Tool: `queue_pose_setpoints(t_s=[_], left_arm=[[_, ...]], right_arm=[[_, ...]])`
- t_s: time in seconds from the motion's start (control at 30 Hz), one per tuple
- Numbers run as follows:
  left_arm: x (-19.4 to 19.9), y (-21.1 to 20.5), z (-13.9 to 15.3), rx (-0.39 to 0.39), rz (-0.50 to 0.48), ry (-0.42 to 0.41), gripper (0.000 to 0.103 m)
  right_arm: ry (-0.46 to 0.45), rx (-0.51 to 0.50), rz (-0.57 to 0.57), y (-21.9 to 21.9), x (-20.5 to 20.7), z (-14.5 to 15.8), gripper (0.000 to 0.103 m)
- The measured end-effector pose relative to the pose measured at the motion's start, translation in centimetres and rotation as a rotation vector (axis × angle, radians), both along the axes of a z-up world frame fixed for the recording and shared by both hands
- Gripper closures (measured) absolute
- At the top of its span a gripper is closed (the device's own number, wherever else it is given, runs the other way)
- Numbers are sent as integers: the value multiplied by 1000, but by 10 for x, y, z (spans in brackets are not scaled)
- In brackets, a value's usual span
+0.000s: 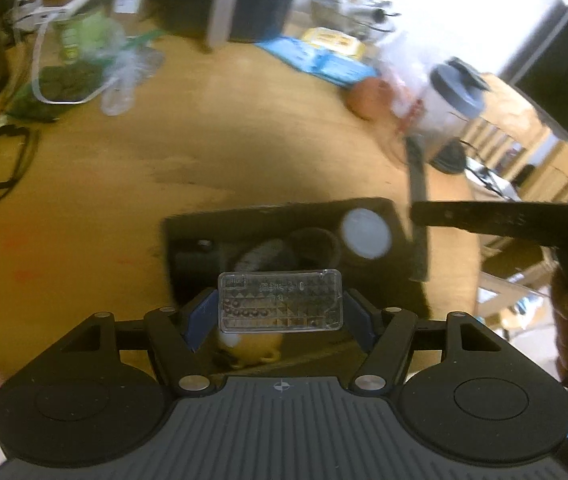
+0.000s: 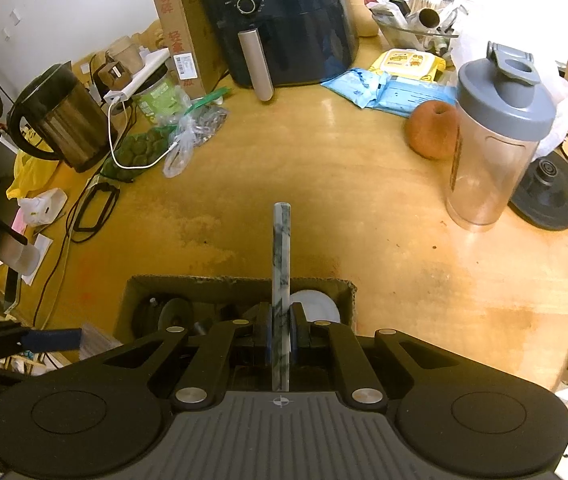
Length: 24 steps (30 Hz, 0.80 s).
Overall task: Organize rigid objects
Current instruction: 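Carry the clear tray into the box and open the left tool while right carries the stick, then lower the marble stick upright into the box and open the right tool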
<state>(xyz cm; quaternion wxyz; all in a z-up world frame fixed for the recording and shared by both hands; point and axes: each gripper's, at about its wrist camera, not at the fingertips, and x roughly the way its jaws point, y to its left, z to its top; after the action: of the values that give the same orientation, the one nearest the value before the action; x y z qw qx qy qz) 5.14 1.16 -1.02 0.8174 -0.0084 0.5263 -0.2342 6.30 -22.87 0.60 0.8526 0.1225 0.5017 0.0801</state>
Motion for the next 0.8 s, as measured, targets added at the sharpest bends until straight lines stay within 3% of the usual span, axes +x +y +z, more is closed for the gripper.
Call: queue_pose_setpoints(t_s=[0.13, 0.17, 0.2, 0.4, 0.8], left_arm=[[-11, -8, 0, -65, -46, -27, 33], [-13, -10, 0, -68, -48, -29, 27], [-15, -11, 0, -65, -45, -34, 22], [-25, -7, -5, 4, -12, -43, 22], [-31, 15, -15, 44, 104, 17, 22]], right_arm=[[-5, -2, -10, -1, -7, 2, 92], [-5, -2, -13, -2, -9, 2, 92], [-4, -3, -16, -2, -10, 1, 92], [7, -4, -31, -3, -22, -2, 92], [-6, 5, -19, 6, -32, -5, 92]])
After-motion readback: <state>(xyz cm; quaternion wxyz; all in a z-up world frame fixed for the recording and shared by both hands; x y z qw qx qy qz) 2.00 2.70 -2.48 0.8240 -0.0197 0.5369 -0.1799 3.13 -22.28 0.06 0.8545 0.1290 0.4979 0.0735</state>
